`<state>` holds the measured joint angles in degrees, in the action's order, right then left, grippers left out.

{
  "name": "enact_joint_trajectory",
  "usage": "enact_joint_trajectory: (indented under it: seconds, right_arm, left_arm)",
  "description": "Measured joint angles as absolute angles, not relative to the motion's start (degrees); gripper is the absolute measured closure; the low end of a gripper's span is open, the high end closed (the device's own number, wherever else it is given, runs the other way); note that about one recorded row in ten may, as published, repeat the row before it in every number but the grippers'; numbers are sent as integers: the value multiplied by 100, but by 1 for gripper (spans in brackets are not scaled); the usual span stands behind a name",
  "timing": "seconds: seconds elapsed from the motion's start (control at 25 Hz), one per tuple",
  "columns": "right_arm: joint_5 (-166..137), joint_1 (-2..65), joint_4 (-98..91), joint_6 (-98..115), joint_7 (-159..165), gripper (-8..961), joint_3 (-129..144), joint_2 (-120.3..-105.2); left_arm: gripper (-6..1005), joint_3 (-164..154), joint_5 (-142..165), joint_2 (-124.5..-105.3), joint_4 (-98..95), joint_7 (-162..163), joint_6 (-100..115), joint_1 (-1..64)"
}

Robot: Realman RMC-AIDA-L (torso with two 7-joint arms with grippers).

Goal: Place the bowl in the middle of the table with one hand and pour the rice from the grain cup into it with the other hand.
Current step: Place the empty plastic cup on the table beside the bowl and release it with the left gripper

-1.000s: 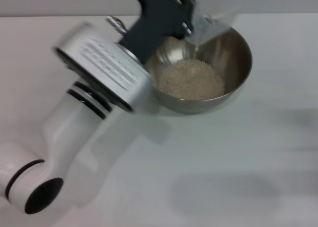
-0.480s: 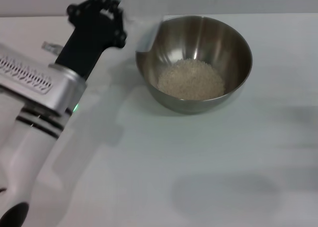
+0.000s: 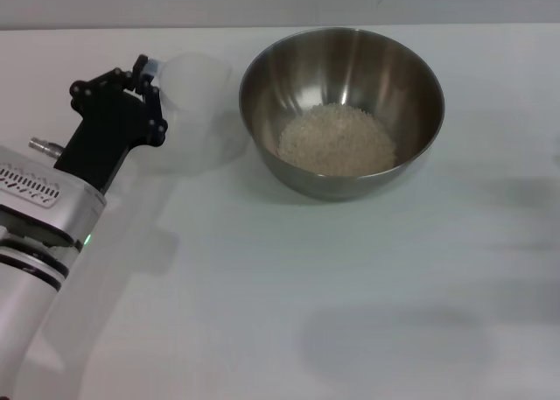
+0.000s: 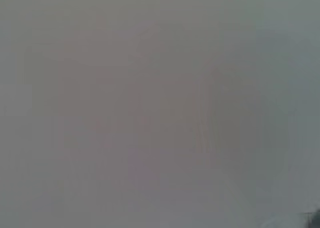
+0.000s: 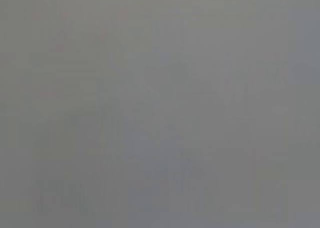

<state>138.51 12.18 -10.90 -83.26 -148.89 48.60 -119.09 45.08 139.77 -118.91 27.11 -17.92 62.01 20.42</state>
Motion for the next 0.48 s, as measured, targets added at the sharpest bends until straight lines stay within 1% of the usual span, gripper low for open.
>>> enact_joint_trajectory:
  seconds: [0.48]
  right_arm:
    - [13855,1300,-1101,-8254,-14892,170,4860,-11909]
  left_arm:
    - [948,4422,13983,-11915,2266,-1056,5678,2108]
